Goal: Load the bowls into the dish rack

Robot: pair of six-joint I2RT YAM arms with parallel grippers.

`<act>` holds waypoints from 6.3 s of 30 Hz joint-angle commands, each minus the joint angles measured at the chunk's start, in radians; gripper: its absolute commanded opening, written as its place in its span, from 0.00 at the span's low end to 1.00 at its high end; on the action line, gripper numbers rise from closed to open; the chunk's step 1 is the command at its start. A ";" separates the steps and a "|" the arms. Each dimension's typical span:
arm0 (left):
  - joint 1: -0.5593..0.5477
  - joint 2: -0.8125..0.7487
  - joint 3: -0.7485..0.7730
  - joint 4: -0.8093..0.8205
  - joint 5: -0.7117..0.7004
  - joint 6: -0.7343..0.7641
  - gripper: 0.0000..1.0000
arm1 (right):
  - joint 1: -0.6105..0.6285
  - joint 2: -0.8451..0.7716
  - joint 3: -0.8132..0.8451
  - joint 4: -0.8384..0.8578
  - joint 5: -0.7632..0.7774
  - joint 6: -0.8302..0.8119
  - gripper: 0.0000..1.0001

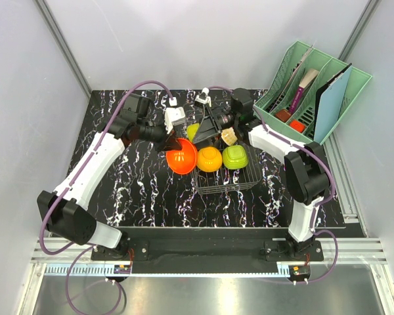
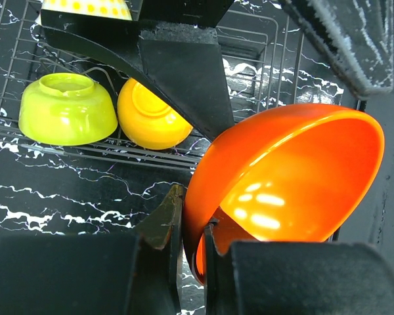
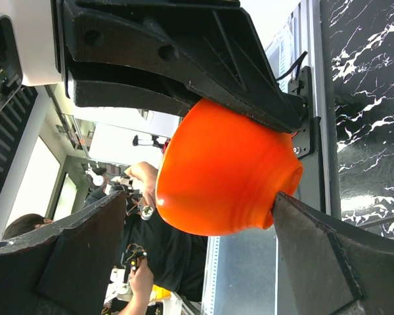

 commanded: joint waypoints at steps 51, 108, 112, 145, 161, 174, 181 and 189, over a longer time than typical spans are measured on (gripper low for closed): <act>-0.005 -0.050 0.031 0.084 -0.037 -0.025 0.04 | 0.056 0.008 -0.025 0.097 -0.171 -0.003 0.10; 0.150 -0.184 0.005 0.142 -0.049 -0.105 0.99 | -0.108 -0.174 0.257 -1.200 0.850 -1.227 0.00; 0.150 -0.191 -0.018 0.151 -0.075 -0.101 0.99 | -0.102 -0.205 0.306 -1.322 0.964 -1.403 0.00; 0.152 -0.268 -0.121 0.144 -0.137 -0.058 0.99 | 0.112 -0.194 0.196 -1.478 1.310 -1.342 0.00; 0.152 -0.302 -0.159 0.144 -0.158 -0.039 0.99 | 0.211 -0.240 0.031 -1.353 1.618 -1.210 0.00; 0.152 -0.305 -0.155 0.144 -0.158 -0.041 0.99 | 0.304 -0.177 0.005 -1.299 1.777 -1.193 0.00; 0.150 -0.306 -0.148 0.135 -0.167 -0.032 0.99 | 0.335 -0.137 0.008 -1.271 1.818 -1.149 0.00; 0.152 -0.309 -0.154 0.130 -0.173 -0.019 0.99 | 0.375 -0.090 0.022 -1.257 1.817 -1.112 0.00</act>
